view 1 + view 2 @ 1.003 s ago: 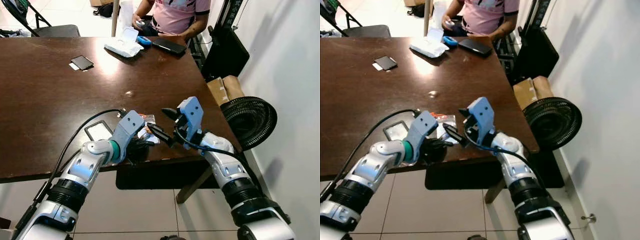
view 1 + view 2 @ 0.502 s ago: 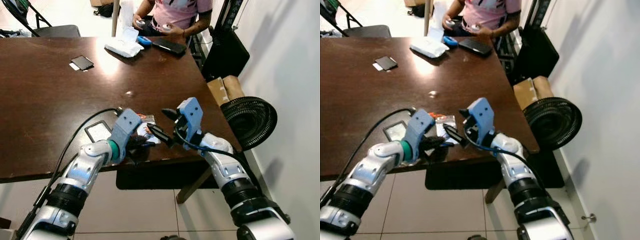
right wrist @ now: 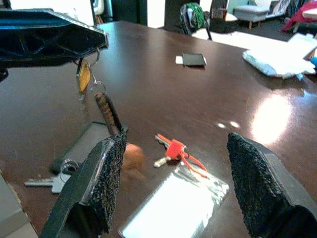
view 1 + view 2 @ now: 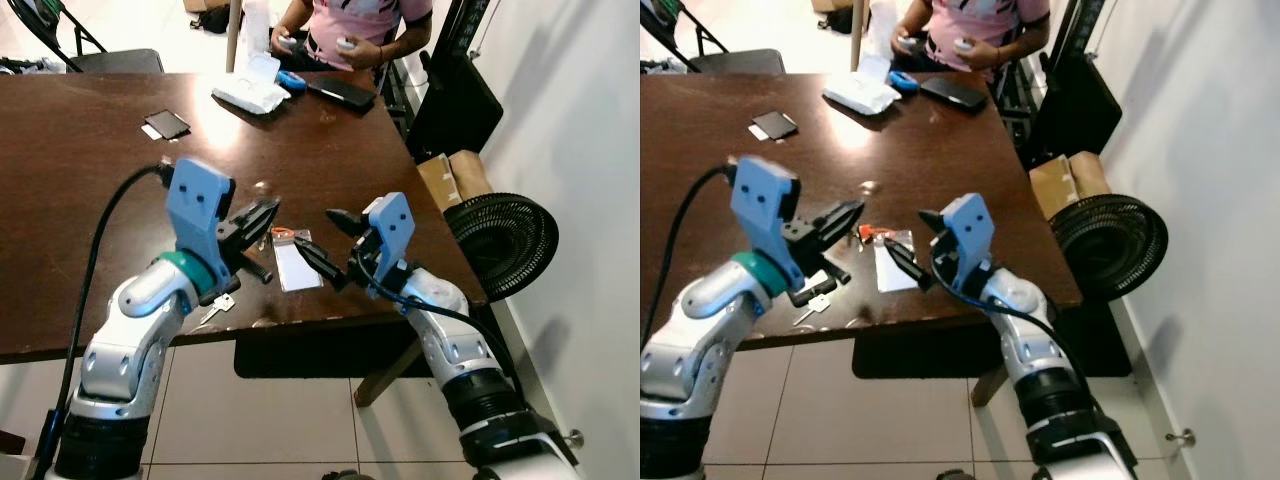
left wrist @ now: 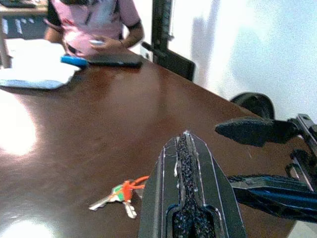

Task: Hang keys on a hook

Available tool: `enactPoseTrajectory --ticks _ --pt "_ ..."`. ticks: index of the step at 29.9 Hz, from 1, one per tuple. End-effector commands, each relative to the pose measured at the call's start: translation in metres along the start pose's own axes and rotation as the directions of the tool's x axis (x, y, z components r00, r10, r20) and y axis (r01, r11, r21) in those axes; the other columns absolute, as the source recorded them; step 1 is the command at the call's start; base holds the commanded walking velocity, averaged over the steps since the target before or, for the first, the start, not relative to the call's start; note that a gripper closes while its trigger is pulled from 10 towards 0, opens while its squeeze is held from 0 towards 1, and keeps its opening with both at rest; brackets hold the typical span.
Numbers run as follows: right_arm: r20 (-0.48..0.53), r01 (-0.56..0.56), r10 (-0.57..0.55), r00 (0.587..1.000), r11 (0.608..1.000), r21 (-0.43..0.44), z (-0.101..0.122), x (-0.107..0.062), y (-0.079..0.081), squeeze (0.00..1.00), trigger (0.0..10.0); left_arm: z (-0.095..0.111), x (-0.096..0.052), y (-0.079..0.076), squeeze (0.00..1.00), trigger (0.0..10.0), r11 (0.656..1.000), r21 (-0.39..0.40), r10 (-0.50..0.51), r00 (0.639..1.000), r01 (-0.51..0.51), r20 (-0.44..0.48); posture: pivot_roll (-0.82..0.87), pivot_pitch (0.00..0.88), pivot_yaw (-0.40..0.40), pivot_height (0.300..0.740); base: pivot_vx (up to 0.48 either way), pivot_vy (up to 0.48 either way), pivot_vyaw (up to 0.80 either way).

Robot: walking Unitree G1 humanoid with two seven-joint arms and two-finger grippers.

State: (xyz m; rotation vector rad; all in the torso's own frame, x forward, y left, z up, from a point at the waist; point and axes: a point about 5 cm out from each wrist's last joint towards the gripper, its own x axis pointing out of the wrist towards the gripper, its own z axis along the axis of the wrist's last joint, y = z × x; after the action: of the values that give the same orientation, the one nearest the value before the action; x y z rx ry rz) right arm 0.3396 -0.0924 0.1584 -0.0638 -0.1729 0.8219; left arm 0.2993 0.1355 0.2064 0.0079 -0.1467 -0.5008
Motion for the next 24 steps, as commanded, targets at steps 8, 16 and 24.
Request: enactPoseTrajectory --ticks 8,16,24 --pt "0.059 0.059 -0.059 0.996 0.998 0.011 0.01 -0.001 0.001 0.0 10.0 0.005 -0.002 -0.001 0.0 10.0 0.99 0.104 0.098 0.995 -0.099 0.013 0.05 0.051 0.032 0.74 0.0 0.0 0.0" --pt "0.124 0.108 -0.113 0.986 0.993 0.043 0.024 -0.009 0.011 0.0 10.0 -0.001 -0.011 -0.007 0.0 10.0 0.988 0.117 0.102 0.995 -0.103 0.007 0.05 0.057 0.024 0.74 0.0 0.0 0.0" --pt "0.143 0.161 -0.173 0.974 0.982 0.096 0.029 -0.011 0.015 0.0 10.0 0.001 -0.007 -0.008 0.0 10.0 0.986 0.115 0.116 0.993 -0.118 0.02 0.04 0.054 0.025 0.74 0.0 0.0 0.0"
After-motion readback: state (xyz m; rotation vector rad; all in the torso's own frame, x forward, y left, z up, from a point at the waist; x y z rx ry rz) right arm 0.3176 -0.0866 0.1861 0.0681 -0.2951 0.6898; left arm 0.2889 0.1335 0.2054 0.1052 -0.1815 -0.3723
